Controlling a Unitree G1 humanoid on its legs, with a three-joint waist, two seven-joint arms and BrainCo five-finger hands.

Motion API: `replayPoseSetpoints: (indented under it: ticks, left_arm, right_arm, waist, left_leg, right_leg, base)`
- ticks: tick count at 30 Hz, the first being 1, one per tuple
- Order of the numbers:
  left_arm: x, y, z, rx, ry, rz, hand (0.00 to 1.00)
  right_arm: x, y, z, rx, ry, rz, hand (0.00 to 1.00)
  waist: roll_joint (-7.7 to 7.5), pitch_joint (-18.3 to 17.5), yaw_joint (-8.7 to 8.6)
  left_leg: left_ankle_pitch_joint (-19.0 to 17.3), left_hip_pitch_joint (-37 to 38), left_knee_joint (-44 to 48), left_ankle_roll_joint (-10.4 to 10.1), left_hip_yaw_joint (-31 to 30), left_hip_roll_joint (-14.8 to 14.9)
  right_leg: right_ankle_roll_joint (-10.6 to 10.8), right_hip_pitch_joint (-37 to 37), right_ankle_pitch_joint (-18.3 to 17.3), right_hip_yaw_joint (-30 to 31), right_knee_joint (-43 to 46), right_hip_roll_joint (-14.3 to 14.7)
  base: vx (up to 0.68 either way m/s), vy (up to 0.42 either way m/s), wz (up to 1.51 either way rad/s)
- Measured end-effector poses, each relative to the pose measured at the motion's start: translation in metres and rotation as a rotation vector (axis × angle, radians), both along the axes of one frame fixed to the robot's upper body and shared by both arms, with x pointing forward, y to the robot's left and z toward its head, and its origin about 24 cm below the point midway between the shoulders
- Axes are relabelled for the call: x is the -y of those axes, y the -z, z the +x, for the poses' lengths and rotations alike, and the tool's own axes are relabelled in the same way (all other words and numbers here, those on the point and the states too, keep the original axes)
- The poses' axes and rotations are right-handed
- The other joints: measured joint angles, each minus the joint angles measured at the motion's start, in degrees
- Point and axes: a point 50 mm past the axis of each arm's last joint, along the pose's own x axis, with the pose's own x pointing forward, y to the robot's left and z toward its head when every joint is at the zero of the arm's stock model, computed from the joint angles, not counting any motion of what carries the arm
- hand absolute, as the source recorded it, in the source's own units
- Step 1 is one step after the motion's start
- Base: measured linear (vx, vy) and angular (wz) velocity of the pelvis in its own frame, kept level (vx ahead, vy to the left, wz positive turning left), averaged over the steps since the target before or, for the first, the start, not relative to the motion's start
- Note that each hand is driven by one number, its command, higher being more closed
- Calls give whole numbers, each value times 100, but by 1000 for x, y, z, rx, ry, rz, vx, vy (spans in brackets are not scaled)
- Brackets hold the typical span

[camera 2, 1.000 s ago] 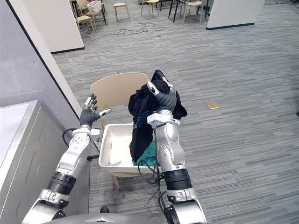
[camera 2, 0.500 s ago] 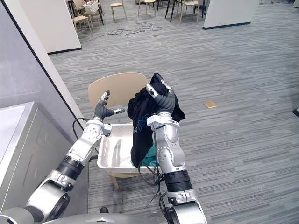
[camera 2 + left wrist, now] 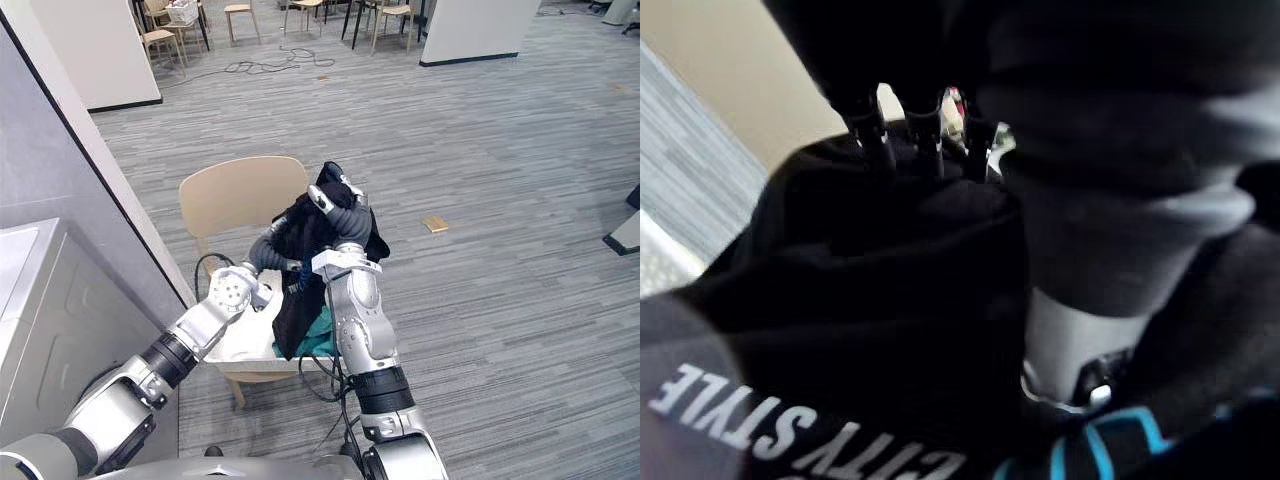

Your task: Pick up the laundry basket with both hands and put the clothes into the washing machine.

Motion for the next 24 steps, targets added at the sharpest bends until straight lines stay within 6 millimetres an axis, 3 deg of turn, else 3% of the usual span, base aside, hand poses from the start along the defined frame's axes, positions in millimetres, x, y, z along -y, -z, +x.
replayPoseSetpoints:
  ticks: [4,8,9,14,24]
  left_arm:
    - [32,-1,-17,-32,163,-17,0]
    - [49,-8,-24,-41,245,-46,0]
    - [51,-9,-24,-47,253,-58,100]
    - [63,-19,-27,-60,269,-115,100]
    - [64,-21,-26,-153,195,-252,100]
  right_arm:
    - [0,0,0,-2,0,0,100]
    - [2,-5,-2,24,5,0,100]
    - [2,-7,-3,33,5,2,100]
    - [4,-14,-5,61,19,7,100]
    - [0,-14,-6,70,23,-2,100]
  waist:
    - [-6,4,-24]
    - [-8,6,-88]
    - [-10,6,-117]
    - [-12,8,-145]
    - [-18,9,-143]
  left_leg:
    - [-4,-2,0,0,-1,0]
    - [-7,-4,0,-1,3,1]
    - [-9,-4,0,-3,5,2]
    - [-24,-4,0,-20,21,2]
    - [-17,-3,0,-2,26,1]
  right_leg:
    - [-5,-5,-2,1,3,-2]
    - [-8,-12,-6,2,3,-4]
    - [-8,-12,-6,2,2,-4]
    - [-4,-22,-2,7,0,-7]
    - [21,-20,12,2,-2,-9]
  base:
    - [-34,-5,0]
    - [-37,-5,-1]
    - [-33,-6,-2]
    - [0,0,0]
    - [0,0,0]
